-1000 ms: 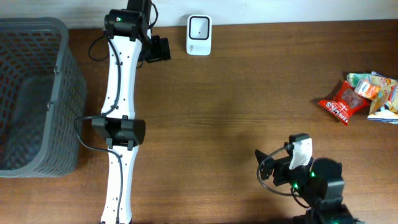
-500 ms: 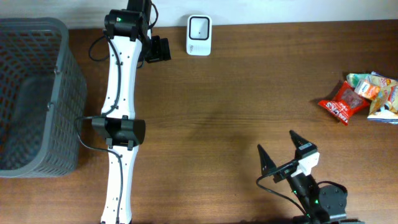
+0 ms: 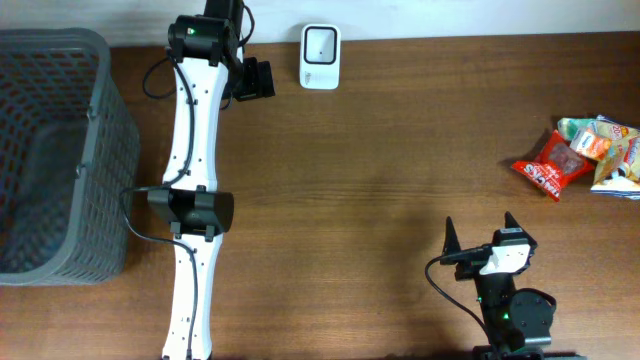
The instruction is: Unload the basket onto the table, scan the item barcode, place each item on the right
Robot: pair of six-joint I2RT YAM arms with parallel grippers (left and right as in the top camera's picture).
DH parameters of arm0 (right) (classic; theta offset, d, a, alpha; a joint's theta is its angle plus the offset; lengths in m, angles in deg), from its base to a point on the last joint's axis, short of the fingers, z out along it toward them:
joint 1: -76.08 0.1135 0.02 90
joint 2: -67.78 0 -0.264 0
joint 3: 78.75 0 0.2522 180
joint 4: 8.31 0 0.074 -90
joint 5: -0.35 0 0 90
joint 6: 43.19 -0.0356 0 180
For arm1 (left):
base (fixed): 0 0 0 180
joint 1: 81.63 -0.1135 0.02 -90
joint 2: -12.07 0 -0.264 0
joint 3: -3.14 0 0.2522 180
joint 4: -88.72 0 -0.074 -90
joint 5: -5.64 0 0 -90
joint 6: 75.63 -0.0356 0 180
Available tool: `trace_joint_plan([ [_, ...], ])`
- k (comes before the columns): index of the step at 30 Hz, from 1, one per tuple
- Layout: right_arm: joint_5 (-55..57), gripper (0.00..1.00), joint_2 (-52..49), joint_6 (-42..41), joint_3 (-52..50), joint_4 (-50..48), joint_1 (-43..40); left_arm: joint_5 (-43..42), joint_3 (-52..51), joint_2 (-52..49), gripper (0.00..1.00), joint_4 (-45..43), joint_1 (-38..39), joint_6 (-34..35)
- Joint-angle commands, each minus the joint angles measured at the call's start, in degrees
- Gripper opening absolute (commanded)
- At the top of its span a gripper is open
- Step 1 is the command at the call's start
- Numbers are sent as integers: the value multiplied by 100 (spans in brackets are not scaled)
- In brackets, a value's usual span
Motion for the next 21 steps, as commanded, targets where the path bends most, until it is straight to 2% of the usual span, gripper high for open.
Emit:
trace_joint_plan([
  [1,153,99,50,39,-42,44,-28,42,24,22,99,4,9,-31],
  [21,133,99,50,37,-42,33,-31,42,24,22,99,4,11,-31],
])
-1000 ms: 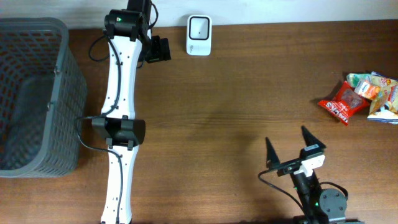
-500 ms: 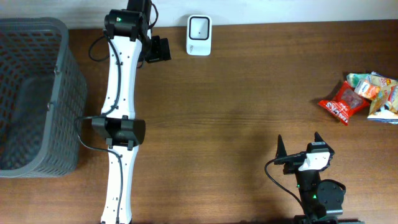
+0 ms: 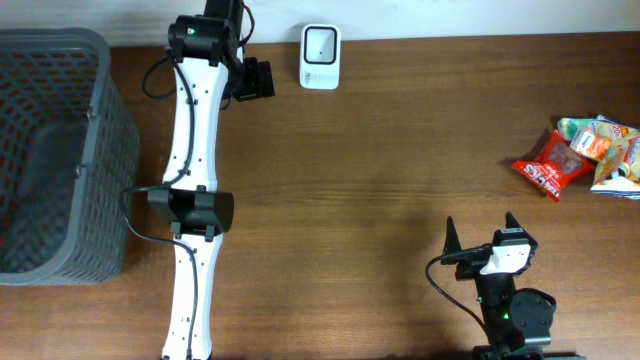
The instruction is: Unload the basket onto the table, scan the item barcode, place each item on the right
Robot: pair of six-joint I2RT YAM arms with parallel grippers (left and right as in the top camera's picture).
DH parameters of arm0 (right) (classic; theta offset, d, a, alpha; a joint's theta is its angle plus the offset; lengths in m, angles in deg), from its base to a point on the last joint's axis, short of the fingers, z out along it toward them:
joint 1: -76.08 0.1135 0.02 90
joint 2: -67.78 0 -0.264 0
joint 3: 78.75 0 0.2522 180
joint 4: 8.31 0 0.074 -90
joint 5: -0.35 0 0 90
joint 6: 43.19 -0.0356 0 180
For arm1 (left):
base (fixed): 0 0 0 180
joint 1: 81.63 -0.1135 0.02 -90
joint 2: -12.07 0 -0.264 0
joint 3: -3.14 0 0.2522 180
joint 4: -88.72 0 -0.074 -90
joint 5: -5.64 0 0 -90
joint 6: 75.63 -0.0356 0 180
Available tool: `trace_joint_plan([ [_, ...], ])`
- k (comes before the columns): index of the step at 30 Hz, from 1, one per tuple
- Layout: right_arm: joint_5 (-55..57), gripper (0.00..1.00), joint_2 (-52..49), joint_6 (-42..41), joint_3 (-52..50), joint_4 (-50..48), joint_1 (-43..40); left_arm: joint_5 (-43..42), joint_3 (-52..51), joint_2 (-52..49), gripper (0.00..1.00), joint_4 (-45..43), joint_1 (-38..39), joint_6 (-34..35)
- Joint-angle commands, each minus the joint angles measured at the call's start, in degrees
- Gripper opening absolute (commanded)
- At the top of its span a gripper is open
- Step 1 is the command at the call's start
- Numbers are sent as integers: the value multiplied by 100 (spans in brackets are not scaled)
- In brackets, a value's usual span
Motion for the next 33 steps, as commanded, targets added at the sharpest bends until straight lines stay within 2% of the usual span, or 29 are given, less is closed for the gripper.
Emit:
trace_joint_plan([
  [1,92,99,50,42,-42,24,-31,42,24,22,99,4,9,-31],
  [11,92,99,50,42,-42,26,-31,20,26,17,99,26,13,-28],
  [14,92,99,50,42,-42,26,-31,26,26,46,99,26,234,-31],
  [18,92,99,50,42,-42,24,-31,671,-184,356,99,-39,669,-33],
  [23,92,99,50,42,-42,24,-31,951,-2398,1958,99,-1008,807,-63],
  [27,92,99,50,42,-42,24,-31,944,-4448,2970,99,-2243,968,-841],
  [33,92,99,50,42,-42,24,-31,946,-7211,4227,99,-3683,1051,-933],
])
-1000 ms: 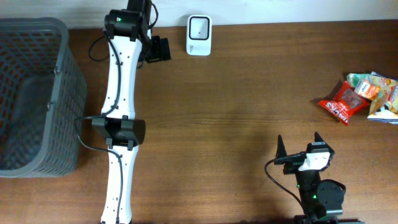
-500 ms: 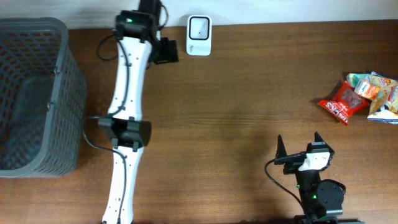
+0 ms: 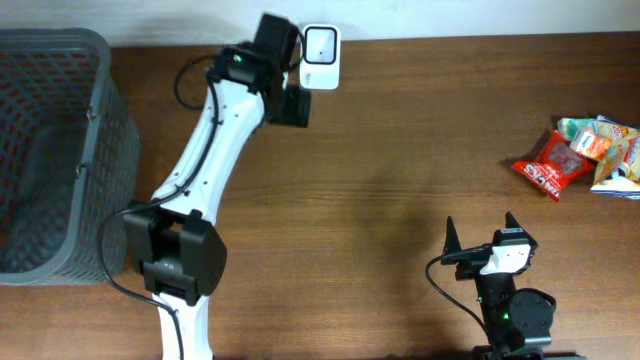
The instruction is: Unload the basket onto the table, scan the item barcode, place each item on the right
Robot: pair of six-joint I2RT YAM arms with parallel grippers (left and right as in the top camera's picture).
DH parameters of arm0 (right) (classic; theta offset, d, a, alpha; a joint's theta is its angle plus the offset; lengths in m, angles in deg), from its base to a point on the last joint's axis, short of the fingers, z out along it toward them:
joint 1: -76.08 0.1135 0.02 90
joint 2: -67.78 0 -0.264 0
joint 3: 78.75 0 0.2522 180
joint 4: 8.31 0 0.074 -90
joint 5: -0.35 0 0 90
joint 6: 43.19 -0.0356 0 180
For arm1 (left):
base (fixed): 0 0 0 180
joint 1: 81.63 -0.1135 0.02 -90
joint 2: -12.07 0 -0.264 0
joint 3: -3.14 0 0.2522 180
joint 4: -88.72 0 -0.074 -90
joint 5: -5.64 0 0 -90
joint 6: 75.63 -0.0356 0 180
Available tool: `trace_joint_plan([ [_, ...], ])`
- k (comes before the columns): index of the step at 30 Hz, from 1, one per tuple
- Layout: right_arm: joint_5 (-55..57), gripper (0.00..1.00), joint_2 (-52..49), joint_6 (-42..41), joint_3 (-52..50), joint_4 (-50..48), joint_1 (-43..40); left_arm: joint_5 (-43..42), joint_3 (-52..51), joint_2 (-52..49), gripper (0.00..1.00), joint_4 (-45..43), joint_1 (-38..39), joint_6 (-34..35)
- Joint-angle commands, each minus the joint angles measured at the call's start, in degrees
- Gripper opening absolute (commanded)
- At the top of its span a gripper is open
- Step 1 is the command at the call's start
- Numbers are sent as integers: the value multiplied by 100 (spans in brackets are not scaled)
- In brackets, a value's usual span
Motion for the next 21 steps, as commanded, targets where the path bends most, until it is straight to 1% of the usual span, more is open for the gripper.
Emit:
trace_joint_plan([
  [1,92,99,50,33,-42,26,-31,44,-1473,1001,99,-813,-26,-162],
  [3,92,99,50,33,-42,28,-31,46,-2852,1886,99,-1856,-28,-164],
  [5,92,98,50,33,-42,26,-31,48,-3805,2546,99,-2538,-28,-164],
  [7,92,98,50,33,-42,26,-31,46,-4946,3429,99,-3309,-28,-164],
  [9,92,98,50,33,-42,26,-31,48,-5781,4172,99,-3945,-28,-162],
  [10,92,98,50,33,-42,28,-31,85,-6411,4857,99,-4382,-28,-162],
  [12,92,99,50,33,-42,26,-31,107,-7138,5700,99,-4605,-28,-160],
  [15,92,98,50,33,-42,26,-31,197,-7449,5936,99,-4601,-28,-162],
  [19,92,98,50,33,-42,26,-31,170,-7488,6148,99,-4590,-22,-160],
  [21,92,99,50,33,-42,28,-31,31,-7608,6684,99,-4507,-22,-160],
])
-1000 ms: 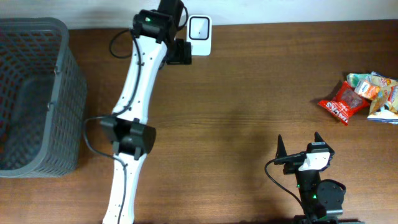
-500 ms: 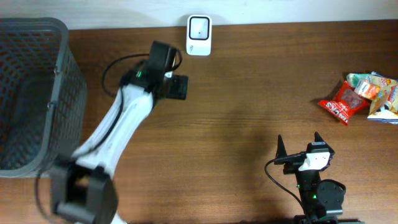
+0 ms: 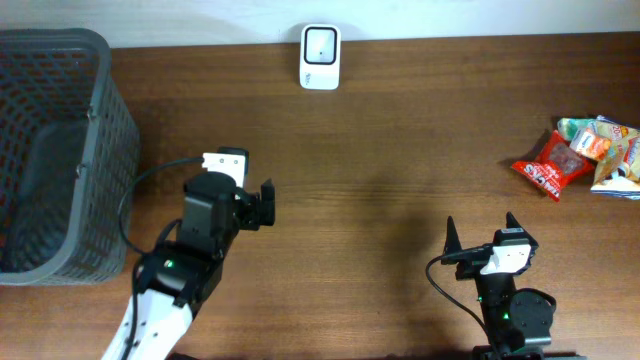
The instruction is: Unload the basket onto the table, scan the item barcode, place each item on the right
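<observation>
A white barcode scanner (image 3: 320, 43) stands at the far edge of the table. The items, a red snack packet (image 3: 543, 166) and a few other colourful packets (image 3: 603, 148), lie in a heap at the right edge. My left gripper (image 3: 259, 204) hovers over the left middle of the table, far from both scanner and packets. Nothing shows in it, and its jaws are too dark to read. My right gripper (image 3: 481, 232) sits near the front right with its two pointed fingers spread apart and empty.
A large grey mesh basket (image 3: 100, 150) fills the left side of the table, close to my left arm. Black cables trail from both arms. The brown wooden table (image 3: 420, 130) runs between scanner and packets.
My left arm was stretched out with its gripper just beside the scanner. Now it is folded back and the gripper is over the left middle of the table. The right arm is unchanged.
At the two oldest moments my left arm reached straight to the far edge, its gripper a little left of the scanner. Then the gripper stood right beside the scanner. Now the arm is drawn back near the basket. Packets, scanner and right arm have stayed put.
</observation>
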Robot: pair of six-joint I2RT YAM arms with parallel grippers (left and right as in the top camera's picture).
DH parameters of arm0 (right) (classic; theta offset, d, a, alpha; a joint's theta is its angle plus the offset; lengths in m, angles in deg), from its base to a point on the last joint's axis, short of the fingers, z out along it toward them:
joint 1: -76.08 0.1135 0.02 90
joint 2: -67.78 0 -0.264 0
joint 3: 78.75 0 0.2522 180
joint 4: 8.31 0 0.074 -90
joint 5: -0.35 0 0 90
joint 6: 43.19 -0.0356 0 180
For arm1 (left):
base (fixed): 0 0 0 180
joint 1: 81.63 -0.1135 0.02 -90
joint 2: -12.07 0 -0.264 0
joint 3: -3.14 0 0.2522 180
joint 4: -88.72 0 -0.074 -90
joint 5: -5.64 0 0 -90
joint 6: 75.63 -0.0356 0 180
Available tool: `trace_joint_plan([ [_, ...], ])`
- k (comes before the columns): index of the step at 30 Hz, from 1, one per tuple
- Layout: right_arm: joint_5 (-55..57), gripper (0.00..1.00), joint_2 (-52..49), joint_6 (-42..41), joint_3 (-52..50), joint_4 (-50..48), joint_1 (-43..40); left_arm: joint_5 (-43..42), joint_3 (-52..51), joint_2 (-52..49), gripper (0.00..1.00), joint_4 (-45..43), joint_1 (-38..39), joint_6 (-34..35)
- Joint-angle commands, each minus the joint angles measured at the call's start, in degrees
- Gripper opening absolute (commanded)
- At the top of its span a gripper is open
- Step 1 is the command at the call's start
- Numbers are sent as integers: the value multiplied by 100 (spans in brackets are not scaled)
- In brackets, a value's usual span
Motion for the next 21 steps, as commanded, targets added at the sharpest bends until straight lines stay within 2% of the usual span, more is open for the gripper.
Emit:
trace_joint_plan([
  [1,72,99,39,39,-42,24,-31,-155,-315,911,99,35,-11,-70],
  [5,72,99,39,39,-42,24,-31,-109,-1355,2192,99,-170,-116,-70],
  [7,72,99,39,39,-42,24,-31,-166,-1939,2730,99,-726,-212,-70],
  [9,72,99,39,39,-42,24,-31,-389,-2861,3377,99,-1919,-319,-70],
  [11,72,98,39,39,-42,24,-31,-417,-3473,3722,99,-2664,-424,-70],
  [21,72,99,39,39,-42,24,-31,-1294,-4299,4924,99,-2695,-1237,-68],
])
